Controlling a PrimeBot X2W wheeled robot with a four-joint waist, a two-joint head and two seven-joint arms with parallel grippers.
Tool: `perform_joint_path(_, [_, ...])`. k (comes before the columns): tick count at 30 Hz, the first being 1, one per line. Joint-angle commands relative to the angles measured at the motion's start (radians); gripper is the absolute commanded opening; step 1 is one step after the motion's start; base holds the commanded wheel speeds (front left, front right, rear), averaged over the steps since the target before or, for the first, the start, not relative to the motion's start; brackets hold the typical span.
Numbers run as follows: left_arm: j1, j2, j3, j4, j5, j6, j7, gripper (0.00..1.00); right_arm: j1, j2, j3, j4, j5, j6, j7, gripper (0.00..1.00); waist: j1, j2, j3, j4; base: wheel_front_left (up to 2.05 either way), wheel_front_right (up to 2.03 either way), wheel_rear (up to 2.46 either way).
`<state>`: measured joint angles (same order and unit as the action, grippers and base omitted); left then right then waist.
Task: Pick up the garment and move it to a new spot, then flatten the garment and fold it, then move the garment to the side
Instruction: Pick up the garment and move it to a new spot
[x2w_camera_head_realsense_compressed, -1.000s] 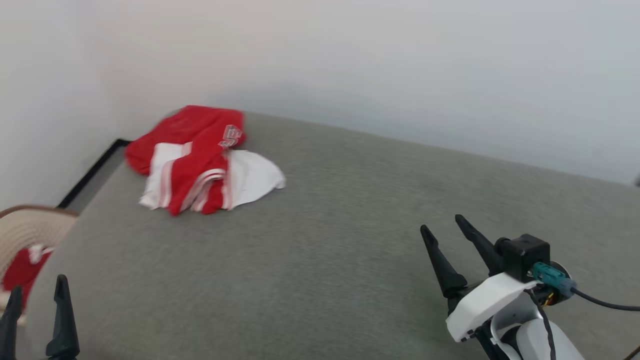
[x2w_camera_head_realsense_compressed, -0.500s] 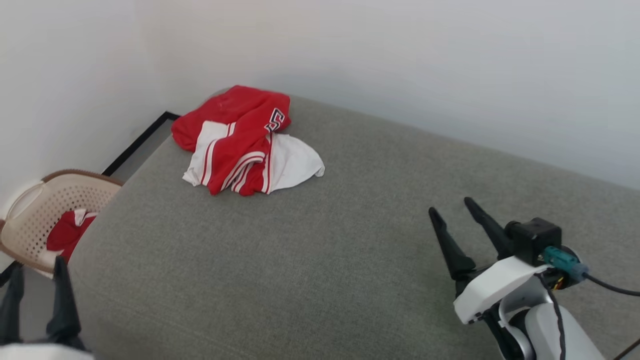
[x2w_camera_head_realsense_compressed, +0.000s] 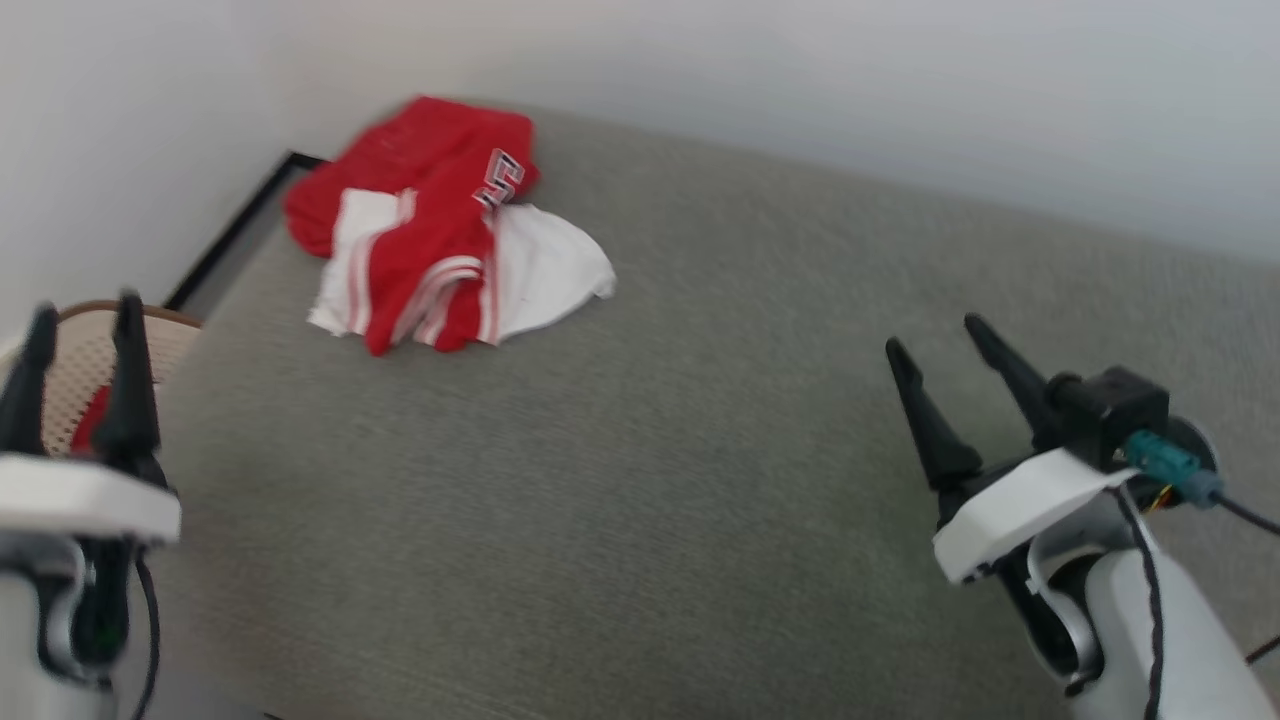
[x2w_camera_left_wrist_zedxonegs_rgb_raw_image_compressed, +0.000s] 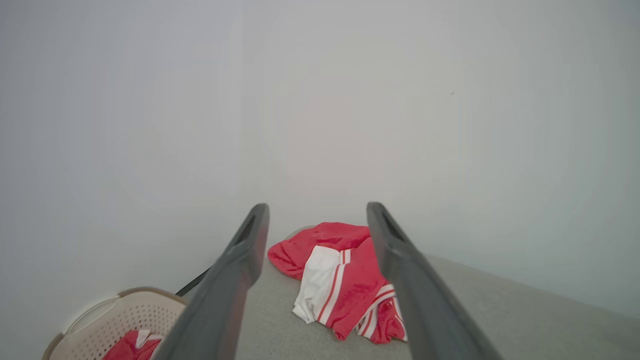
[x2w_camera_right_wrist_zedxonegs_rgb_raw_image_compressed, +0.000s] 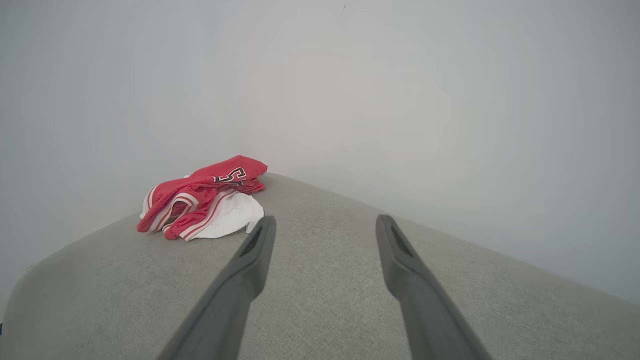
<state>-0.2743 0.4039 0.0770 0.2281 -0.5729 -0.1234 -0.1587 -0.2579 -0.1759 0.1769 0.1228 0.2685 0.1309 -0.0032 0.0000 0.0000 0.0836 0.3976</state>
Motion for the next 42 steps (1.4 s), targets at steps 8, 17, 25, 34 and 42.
perform_joint_path(8, [-0.233,0.064,-0.076,0.162,-0.091,-0.007,0.004,1.0,-0.072,-0.021,-0.034,-0.099,-0.047,0.0,0.046,1.0,0.0,0.0,0.21,-0.131,0.0,0.0,0.0])
perform_joint_path(17, [-0.485,0.161,-0.24,0.44,-0.261,-0.007,0.132,1.0,-0.111,-0.03,-0.061,-0.2,-0.091,0.0,0.093,1.0,0.0,0.0,0.36,-0.195,0.0,0.0,0.0])
perform_joint_path(25, [-0.669,0.172,-0.327,0.695,-0.362,-0.007,0.333,1.0,-0.125,-0.039,-0.057,-0.268,-0.112,0.0,0.134,1.0,0.0,0.0,0.455,-0.224,0.0,0.0,0.0])
perform_joint_path(34, [-0.763,0.115,-0.434,0.887,-0.36,-0.007,0.551,1.0,-0.135,-0.041,-0.043,-0.321,-0.125,0.0,0.172,1.0,0.0,0.0,0.507,-0.235,0.0,0.0,0.0])
perform_joint_path(42, [-0.758,0.051,-0.475,1.012,-0.396,-0.008,0.688,1.0,-0.147,-0.05,-0.031,-0.351,-0.133,0.0,0.203,1.0,0.0,0.0,0.528,-0.243,0.0,0.0,0.0])
